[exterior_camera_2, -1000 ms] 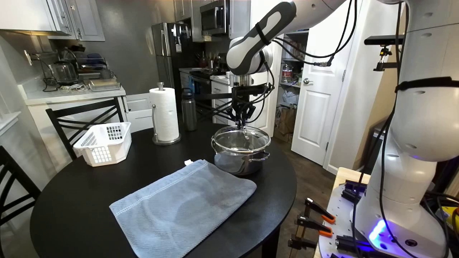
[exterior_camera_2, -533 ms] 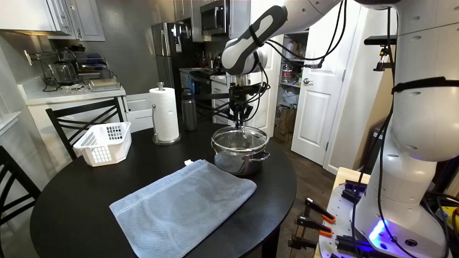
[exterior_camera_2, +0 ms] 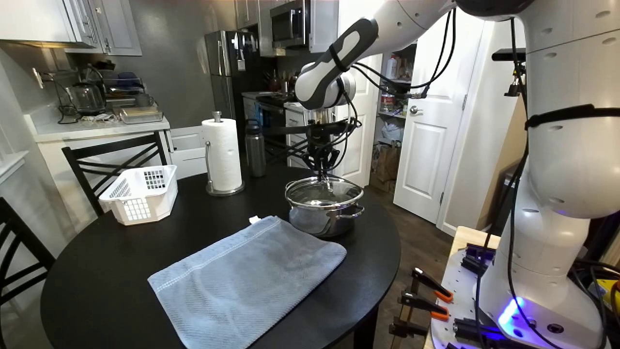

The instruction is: Pick up the clear silver lined lid and put it on the silver pot

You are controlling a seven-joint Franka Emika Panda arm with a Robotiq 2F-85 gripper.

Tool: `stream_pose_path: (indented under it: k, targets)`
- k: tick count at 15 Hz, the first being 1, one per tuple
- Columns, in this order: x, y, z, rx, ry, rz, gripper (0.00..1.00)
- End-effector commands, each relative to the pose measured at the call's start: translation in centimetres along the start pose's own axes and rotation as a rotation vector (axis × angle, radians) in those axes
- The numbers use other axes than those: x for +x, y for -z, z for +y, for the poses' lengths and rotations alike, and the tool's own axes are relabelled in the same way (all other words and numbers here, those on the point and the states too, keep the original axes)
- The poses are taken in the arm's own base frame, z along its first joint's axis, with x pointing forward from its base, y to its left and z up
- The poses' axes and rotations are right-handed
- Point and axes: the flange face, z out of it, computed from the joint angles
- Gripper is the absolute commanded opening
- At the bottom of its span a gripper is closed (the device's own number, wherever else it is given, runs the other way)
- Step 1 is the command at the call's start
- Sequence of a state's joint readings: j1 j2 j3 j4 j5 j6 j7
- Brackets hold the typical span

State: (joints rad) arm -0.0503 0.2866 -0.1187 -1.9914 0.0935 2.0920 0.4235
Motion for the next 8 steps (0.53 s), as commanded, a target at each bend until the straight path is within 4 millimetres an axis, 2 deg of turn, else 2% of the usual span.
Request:
stream_pose_path:
  k: [1,8]
  targets:
    - [0.2,1.1,0.5,0.033,-0.020,0.002,0.04]
    - [0.8,2.1,1.2,0.067,-0.050,0.095,0.04]
